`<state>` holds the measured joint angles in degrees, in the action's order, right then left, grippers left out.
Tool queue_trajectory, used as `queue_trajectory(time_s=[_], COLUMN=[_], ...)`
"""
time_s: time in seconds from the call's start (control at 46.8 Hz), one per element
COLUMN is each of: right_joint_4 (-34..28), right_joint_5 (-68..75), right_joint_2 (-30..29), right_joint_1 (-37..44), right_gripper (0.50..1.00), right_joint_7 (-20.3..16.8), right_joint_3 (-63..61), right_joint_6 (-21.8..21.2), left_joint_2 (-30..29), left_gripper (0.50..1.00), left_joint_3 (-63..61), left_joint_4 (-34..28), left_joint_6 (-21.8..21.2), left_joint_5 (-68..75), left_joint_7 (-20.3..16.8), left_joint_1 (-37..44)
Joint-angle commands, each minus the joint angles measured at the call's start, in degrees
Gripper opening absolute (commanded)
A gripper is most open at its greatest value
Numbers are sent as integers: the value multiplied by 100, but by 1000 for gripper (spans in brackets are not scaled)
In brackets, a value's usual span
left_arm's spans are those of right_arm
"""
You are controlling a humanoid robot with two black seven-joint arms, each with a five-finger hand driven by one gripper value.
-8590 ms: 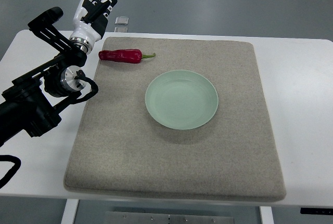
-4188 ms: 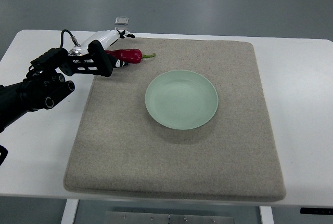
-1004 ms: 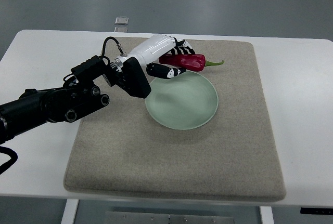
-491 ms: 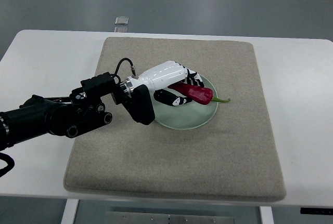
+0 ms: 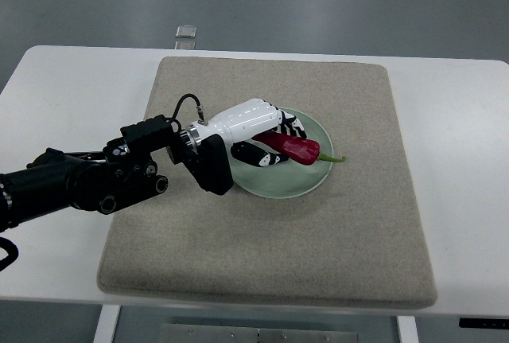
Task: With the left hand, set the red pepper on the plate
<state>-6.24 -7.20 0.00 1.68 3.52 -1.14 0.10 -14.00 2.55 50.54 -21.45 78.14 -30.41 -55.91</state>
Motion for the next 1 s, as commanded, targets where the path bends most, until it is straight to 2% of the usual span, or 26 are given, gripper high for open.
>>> queue_trajectory(time_s=[0.0, 0.043, 0.128, 0.214, 0.278, 0.406, 0.491, 0.641, 0.684, 0.769, 0.812, 0.983], right_joint_4=[0, 0, 0, 0, 0, 0, 0, 0, 0, 0, 8, 0], right_joint_5=[-1, -1, -1, -1, -1, -1, -1, -1, -1, -1, -1, -1], right_joint_2=[0, 0, 0, 0, 0, 0, 0, 0, 0, 0, 0, 0], right_joint_1=[-1, -1, -1, -1, -1, -1, -1, -1, -1, -1, -1, -1], right_gripper=[928, 928, 928, 928, 928, 928, 928, 928, 928, 928, 928, 928], right_joint_7=[-1, -1, -1, 8, -1, -1, -1, -1, -1, -1, -1, 8], right_joint_3=[0, 0, 0, 0, 0, 0, 0, 0, 0, 0, 0, 0], right_joint_6=[-2, -2, -2, -2, -2, 7, 7, -2, -2, -2, -2, -2], left_joint_2=[-6, -14, -15, -15, -15, -23, -23, -23, -23, -23, -15, -23], left_gripper=[522, 565, 683, 701, 758, 778, 840, 853, 887, 902, 934, 956], left_joint_3=[9, 18, 62, 79, 97, 106, 115, 263, 413, 755, 914, 1450], left_joint_4=[9, 9, 9, 9, 9, 9, 9, 9, 18, 44, 35, 53], left_joint_6=[0, 0, -9, -9, -61, -88, -114, -123, -132, -141, -141, -141], left_joint_5=[-71, -88, -106, -106, -115, -115, -132, -352, -457, -755, -966, -1792], left_joint_7=[0, 0, 0, 0, 0, 0, 0, 0, 0, 0, 0, 0], left_joint_1=[1, 1, 1, 36, 62, 80, 80, 89, 89, 141, 229, 282])
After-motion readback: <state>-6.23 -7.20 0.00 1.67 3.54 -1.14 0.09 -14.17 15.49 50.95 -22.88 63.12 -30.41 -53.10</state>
